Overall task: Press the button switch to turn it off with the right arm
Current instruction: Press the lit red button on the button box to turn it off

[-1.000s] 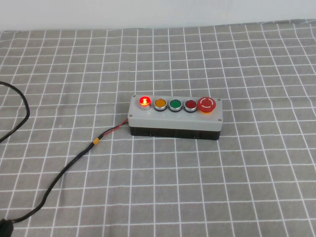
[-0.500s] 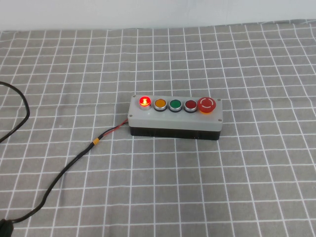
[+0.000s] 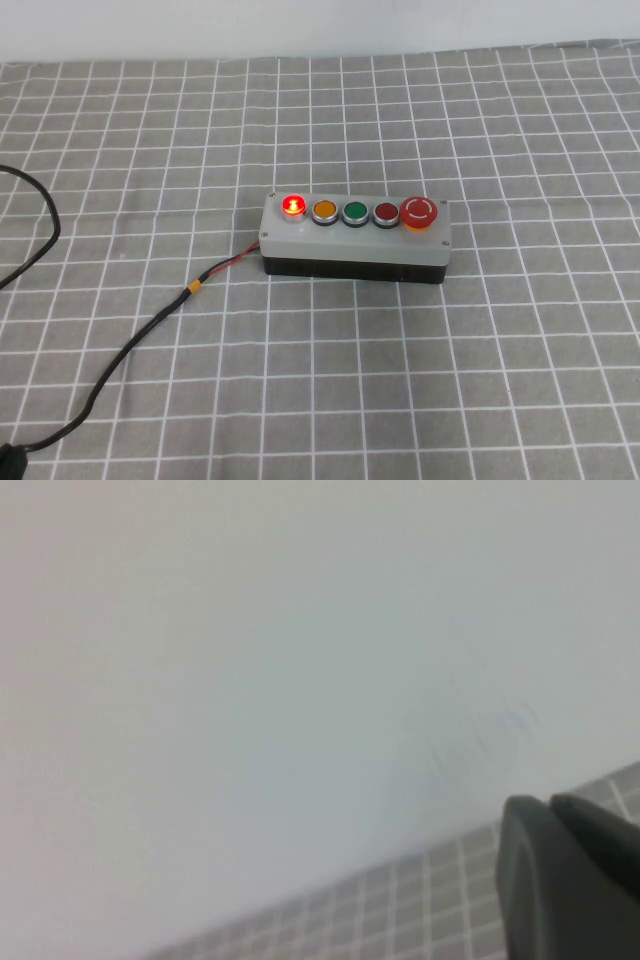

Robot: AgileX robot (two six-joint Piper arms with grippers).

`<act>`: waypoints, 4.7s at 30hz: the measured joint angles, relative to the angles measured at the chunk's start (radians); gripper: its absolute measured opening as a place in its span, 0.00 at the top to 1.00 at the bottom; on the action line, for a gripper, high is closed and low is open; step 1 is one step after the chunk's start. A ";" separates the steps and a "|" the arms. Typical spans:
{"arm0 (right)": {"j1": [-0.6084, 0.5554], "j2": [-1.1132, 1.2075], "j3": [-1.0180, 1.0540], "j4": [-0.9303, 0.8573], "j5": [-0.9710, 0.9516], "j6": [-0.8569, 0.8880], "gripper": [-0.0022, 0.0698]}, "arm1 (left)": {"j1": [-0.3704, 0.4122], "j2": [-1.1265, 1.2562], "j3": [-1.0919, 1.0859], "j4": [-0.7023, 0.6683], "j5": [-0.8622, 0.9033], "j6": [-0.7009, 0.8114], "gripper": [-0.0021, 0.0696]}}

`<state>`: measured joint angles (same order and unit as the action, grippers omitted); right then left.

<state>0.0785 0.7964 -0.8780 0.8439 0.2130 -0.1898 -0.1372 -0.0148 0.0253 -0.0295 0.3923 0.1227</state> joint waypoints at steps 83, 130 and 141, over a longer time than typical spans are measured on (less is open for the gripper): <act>0.590 1.451 -1.191 -0.810 0.647 0.118 0.99 | 0.000 0.000 0.000 -0.019 0.000 0.000 0.98; 0.590 -0.015 -0.043 -0.903 0.497 0.157 0.99 | 0.000 0.000 0.000 -0.044 0.000 0.000 0.98; 0.590 -0.183 0.066 -0.901 0.562 0.157 0.99 | 0.000 0.000 0.000 -0.044 0.000 0.000 0.98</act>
<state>0.6682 0.6135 -0.8119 -0.0570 0.7755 -0.0326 -0.1372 -0.0148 0.0253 -0.0735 0.3923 0.1227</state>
